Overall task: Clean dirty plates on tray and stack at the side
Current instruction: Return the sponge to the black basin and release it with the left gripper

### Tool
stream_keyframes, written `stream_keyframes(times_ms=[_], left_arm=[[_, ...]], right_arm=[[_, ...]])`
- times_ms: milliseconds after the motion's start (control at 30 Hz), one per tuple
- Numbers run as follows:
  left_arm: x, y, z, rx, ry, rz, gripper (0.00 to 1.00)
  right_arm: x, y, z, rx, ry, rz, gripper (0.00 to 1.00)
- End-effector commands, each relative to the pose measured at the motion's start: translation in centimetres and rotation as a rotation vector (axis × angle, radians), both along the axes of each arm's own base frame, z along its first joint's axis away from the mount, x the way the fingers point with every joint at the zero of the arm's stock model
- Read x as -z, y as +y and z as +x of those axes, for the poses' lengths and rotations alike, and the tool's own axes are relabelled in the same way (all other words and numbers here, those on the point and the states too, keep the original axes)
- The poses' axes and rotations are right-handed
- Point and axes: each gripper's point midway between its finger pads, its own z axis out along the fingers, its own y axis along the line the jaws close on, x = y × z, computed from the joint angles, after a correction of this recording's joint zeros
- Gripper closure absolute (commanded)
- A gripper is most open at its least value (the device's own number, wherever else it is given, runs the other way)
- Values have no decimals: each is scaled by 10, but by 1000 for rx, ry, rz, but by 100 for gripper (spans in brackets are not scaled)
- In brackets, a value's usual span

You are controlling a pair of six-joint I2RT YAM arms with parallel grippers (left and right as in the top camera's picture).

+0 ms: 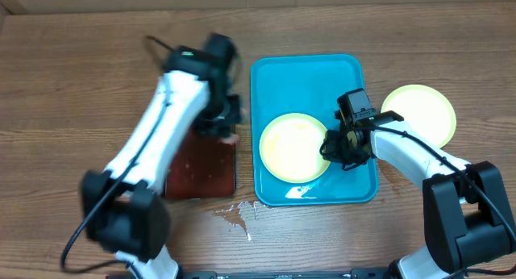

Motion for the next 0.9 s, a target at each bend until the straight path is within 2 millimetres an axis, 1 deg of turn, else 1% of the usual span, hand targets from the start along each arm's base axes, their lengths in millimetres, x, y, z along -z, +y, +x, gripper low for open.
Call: stream_keyframes(times_ms=[0,100,167,233,300,333,400,467,533,567,633,700,767,800,833,867], left_arm=[[7,49,7,-39,-12,163,95],[30,67,1,-74,22,212,96],[53,79,-5,-108,37,253,96],[77,87,-14,-137,53,272,96],[97,92,-23,-163,72,275,96],[104,94,-27,-176,79,277,96],[113,96,-34,-200,93,274,96],[113,96,-35,-206,101,258,96],[109,90,-32,-190,97,221,94],[106,86,-30,-172,93,194,91],[95,79,-25,-140,80,149,74],[80,74,-20,-124,53,117,54],[59,71,-14,-124,8,98,33],[48,72,-11,-129,-17,92,17],[35,73,-8,-135,-48,86,3],[22,74,-5,-143,-78,80,0]], right_arm=[[3,-9,-2,2,4,-45,96],[3,-9,-2,2,4,-45,96],[4,-9,-3,2,5,-45,96],[4,-9,-3,2,5,-45,96],[4,-9,-2,2,5,-45,96],[3,-9,-2,2,5,-45,96],[3,-9,-2,2,4,-45,96],[3,-9,-2,2,4,-45,96],[2,-9,-3,1,5,-47,96],[1,-10,-3,-6,6,-52,96],[-6,-14,-3,-24,5,-78,96],[-19,-21,-1,-17,-4,-124,96],[-39,-26,4,-14,-30,-164,96],[-49,-27,7,-15,-46,-178,96],[-60,-25,10,-21,-64,-185,96],[-71,-23,13,-29,-86,-194,96]])
